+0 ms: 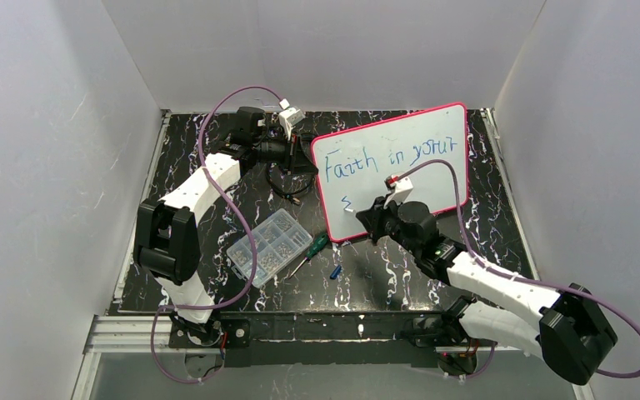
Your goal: Write a sentence on the whiteboard
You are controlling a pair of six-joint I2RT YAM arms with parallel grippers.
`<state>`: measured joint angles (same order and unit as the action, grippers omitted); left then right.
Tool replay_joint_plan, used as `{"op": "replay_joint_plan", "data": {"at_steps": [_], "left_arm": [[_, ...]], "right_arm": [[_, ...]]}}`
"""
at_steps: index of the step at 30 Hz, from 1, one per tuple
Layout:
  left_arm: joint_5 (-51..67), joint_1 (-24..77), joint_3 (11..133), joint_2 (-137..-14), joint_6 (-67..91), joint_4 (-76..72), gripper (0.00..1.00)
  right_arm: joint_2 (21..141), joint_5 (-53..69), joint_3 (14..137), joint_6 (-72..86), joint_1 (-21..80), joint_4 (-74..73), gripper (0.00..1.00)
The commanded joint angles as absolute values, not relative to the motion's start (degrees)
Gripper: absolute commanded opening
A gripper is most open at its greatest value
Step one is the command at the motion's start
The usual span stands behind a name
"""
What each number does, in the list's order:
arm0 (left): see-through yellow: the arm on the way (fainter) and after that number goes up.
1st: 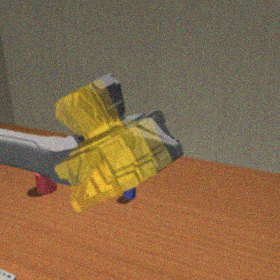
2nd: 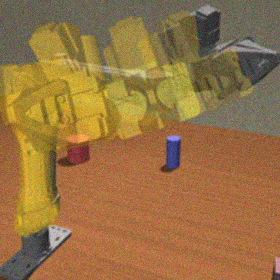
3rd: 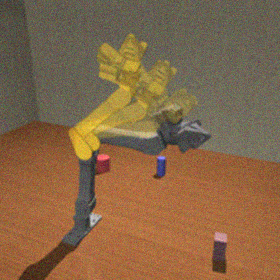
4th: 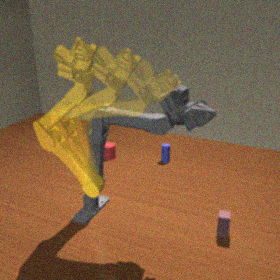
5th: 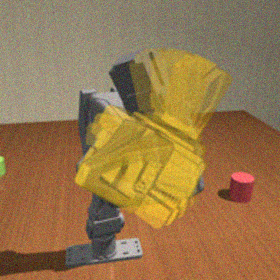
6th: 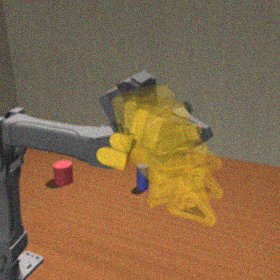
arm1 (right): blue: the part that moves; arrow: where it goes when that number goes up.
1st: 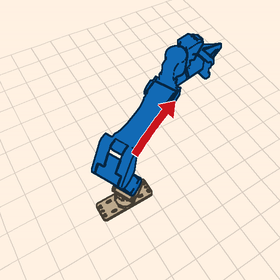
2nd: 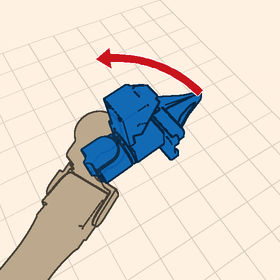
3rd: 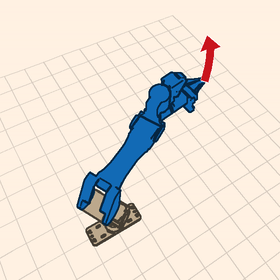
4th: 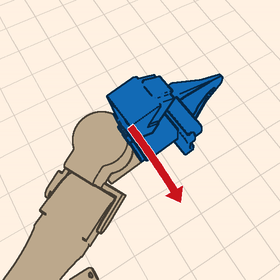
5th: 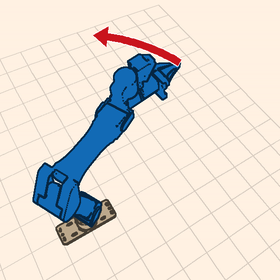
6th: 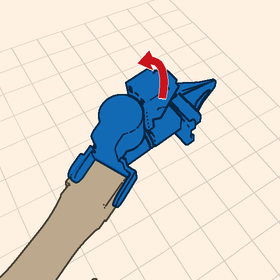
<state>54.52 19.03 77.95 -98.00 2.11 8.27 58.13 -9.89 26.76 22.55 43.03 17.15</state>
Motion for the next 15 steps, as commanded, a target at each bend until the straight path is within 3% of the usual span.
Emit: {"op": "replay_joint_plan", "data": {"at_steps": [1, 7, 15], "left_arm": [[57.92, 19.38, 79.37, -94.76, 1.37, 9.43, 0.00], [57.88, 19.36, 79.45, -94.81, 1.41, 9.40, 0.00], [57.88, 19.39, 79.33, -94.64, 1.40, 9.40, 0.00]], "right_arm": [[58.35, -10.95, 27.18, 21.80, 43.48, 19.07, 0.01], [52.20, -13.44, 26.09, 22.10, 43.59, 18.60, 0.01], [53.66, -16.63, 26.94, 21.53, 43.62, 18.15, 0.01]]}}
